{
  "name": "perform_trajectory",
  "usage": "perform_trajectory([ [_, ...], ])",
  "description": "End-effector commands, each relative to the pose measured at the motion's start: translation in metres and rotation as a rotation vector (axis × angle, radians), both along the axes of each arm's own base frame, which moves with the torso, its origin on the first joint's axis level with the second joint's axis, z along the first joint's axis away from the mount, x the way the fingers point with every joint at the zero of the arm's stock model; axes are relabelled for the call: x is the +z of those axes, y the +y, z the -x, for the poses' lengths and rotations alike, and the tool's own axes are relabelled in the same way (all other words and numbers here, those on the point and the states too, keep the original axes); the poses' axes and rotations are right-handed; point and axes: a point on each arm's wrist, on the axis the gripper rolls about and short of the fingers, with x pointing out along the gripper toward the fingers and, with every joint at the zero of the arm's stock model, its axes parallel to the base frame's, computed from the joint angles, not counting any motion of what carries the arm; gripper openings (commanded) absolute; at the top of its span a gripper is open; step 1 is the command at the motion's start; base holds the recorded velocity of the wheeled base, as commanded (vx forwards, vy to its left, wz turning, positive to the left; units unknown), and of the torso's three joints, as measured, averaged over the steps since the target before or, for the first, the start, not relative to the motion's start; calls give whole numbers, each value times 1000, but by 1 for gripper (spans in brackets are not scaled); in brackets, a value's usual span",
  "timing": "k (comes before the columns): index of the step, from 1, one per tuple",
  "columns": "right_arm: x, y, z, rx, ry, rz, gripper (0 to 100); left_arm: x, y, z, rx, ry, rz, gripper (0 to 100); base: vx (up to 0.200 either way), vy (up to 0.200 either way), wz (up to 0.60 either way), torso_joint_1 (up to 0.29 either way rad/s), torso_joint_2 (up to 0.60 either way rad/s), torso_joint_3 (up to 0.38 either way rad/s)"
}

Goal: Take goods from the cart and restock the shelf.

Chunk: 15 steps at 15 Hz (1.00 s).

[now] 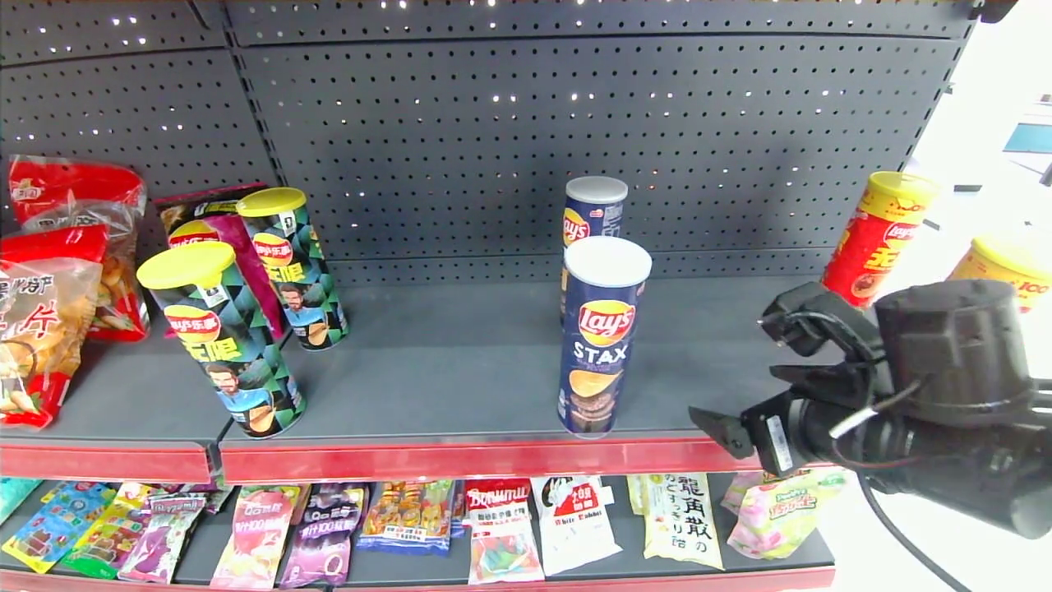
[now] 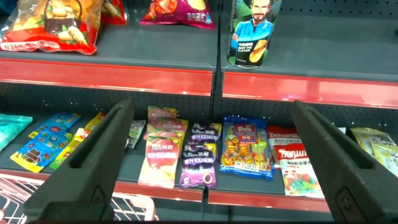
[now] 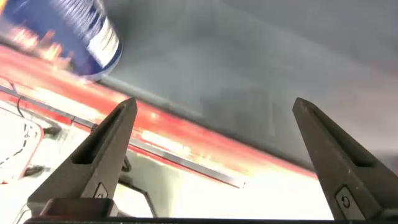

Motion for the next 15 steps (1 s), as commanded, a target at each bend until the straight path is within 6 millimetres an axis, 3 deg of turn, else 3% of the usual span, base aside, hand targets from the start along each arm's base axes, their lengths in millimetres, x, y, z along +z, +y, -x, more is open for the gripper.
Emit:
perform_trajectory([
  [1, 14, -31, 54, 4, -104, -50, 100, 0, 0, 0, -2, 0, 0, 100, 0, 0, 0, 0, 0, 0],
  [6, 20, -77, 115, 21, -242, -40, 100, 0, 0, 0, -5, 0, 1, 100, 0, 0, 0, 0, 0, 0],
  [8, 23, -105, 150, -27, -262, -50, 100, 0, 0, 0, -7, 0, 1, 100, 0, 0, 0, 0, 0, 0],
  [11, 17, -121, 162, -300, -254, -78, 100, 0, 0, 0, -21, 0, -1, 100, 0, 0, 0, 0, 0, 0],
  [12, 9, -127, 165, -491, -205, -90, 100, 0, -1, 0, -28, 0, -2, 100, 0, 0, 0, 0, 0, 0],
  [15, -14, -131, 188, -721, -173, -71, 100, 0, -1, 0, -28, 0, -4, 100, 0, 0, 0, 0, 0, 0],
])
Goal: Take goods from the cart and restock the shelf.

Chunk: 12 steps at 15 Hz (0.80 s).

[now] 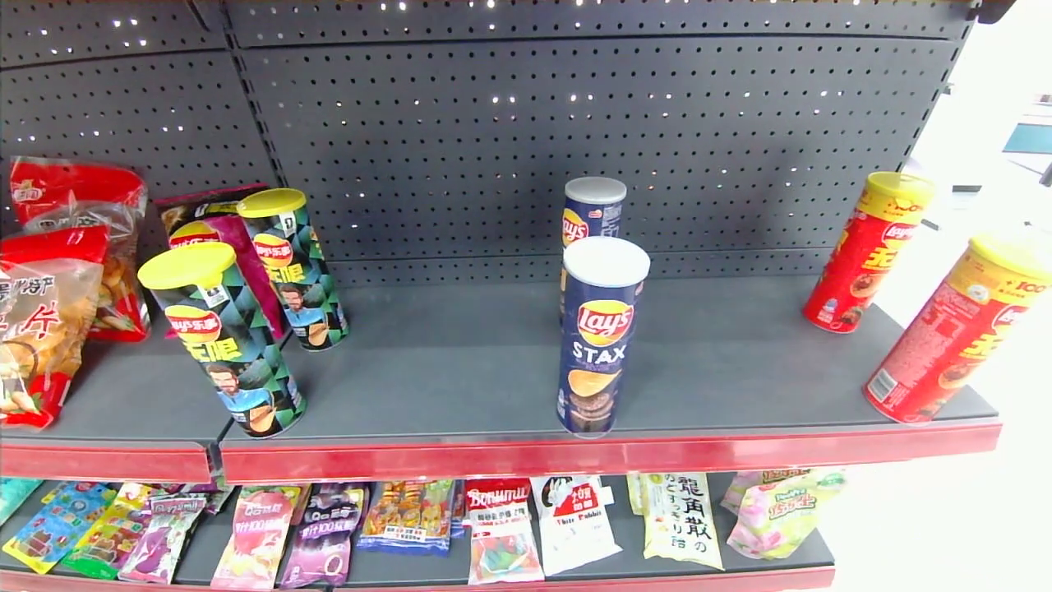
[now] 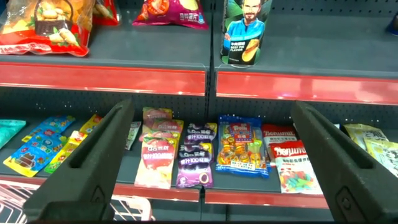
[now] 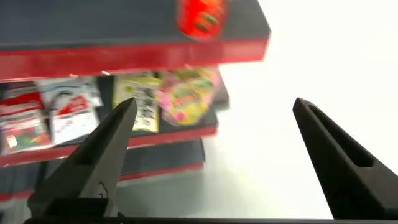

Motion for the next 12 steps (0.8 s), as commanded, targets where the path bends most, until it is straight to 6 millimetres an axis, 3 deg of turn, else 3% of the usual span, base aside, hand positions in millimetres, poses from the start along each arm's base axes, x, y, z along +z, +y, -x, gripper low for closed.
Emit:
perform_trajectory([
  [1, -24, -1, 33, -112, -55, -32, 100, 0, 0, 0, -2, 1, 1, 100, 0, 0, 0, 0, 0, 0],
  [4, -59, 1, 62, 269, -218, -58, 100, 0, 0, 0, -21, 1, 4, 100, 0, 0, 0, 0, 0, 0],
  [6, -80, 1, 54, 247, -184, -63, 100, 0, -1, 0, -24, 1, 7, 100, 0, 0, 0, 0, 0, 0],
  [10, -84, 4, 48, 339, -254, -80, 100, 0, 0, 0, -18, 0, -8, 100, 0, 0, 0, 0, 0, 0],
  [12, -85, 2, 46, 240, -303, -74, 100, 0, 0, 0, -4, 0, -6, 100, 0, 0, 0, 0, 0, 0],
])
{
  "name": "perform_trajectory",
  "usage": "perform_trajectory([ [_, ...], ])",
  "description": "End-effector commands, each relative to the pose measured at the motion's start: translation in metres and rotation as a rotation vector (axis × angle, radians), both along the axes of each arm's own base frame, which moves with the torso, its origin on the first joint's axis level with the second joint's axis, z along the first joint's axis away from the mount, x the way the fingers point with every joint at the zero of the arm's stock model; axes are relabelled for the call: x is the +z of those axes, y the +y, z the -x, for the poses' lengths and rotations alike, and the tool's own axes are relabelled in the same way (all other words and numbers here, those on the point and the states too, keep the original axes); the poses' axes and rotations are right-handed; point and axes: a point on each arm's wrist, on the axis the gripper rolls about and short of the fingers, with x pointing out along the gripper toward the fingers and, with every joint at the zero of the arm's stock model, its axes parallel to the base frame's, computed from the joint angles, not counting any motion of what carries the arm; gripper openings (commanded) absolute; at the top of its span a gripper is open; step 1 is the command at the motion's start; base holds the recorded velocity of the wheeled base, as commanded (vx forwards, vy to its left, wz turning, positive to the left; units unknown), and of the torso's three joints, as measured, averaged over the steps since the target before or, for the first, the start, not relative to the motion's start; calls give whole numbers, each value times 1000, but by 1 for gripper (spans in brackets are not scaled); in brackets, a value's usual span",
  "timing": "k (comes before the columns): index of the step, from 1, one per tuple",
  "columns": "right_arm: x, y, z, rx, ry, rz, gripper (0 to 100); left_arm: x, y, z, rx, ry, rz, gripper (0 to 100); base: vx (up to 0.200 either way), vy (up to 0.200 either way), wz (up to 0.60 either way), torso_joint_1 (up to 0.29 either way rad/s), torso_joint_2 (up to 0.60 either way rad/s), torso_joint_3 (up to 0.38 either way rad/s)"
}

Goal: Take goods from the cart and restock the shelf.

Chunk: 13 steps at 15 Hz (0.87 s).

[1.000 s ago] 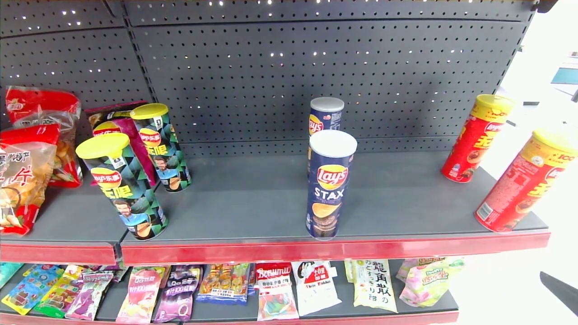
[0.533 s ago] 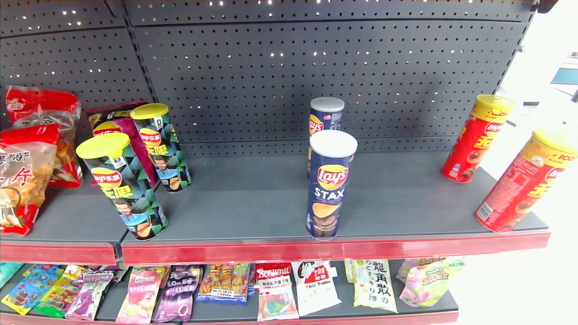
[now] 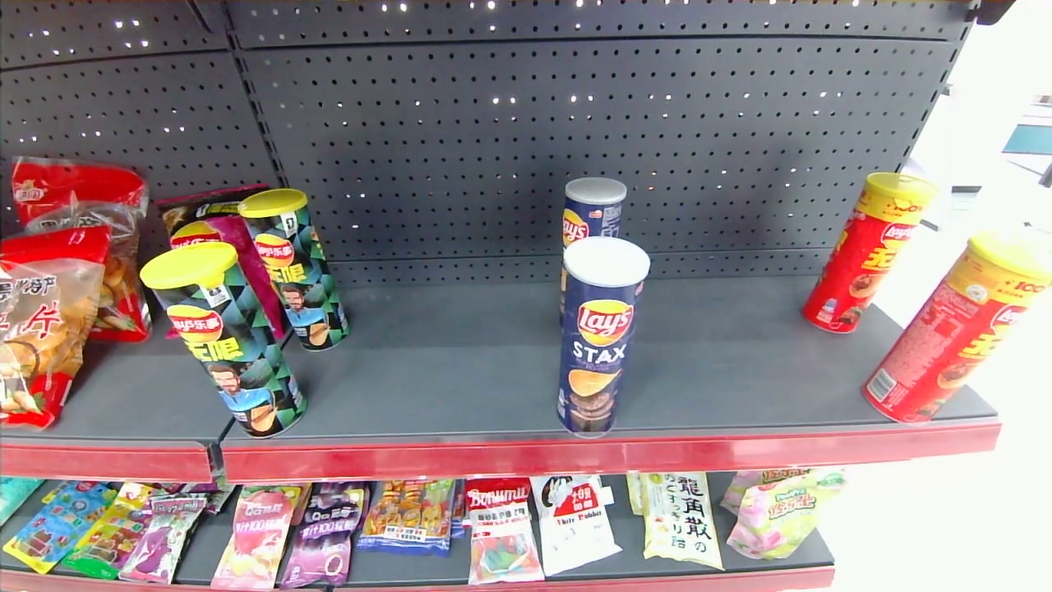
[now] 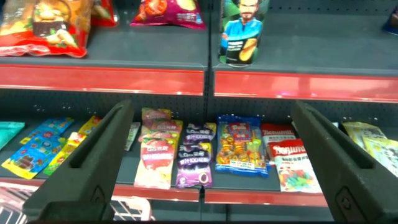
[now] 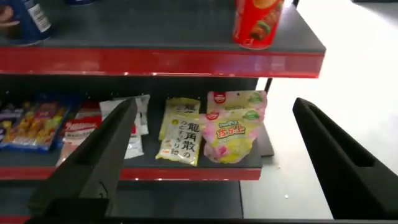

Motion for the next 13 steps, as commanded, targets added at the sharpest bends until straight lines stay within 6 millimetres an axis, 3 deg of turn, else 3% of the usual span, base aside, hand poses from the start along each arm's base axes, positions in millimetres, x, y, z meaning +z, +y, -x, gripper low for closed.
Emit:
perform_trajectory([
  [1, -6, -1, -1, -48, 4, -21, 100, 0, 0, 0, 22, 0, 0, 100, 0, 0, 0, 0, 0, 0],
  [7, -7, 3, -3, 123, -32, 18, 100, 0, 1, 0, 63, 0, -2, 100, 0, 0, 0, 0, 0, 0],
  [13, -12, 2, -3, 77, 26, -16, 100, 0, 1, 0, 58, -1, 4, 100, 0, 0, 0, 0, 0, 0],
])
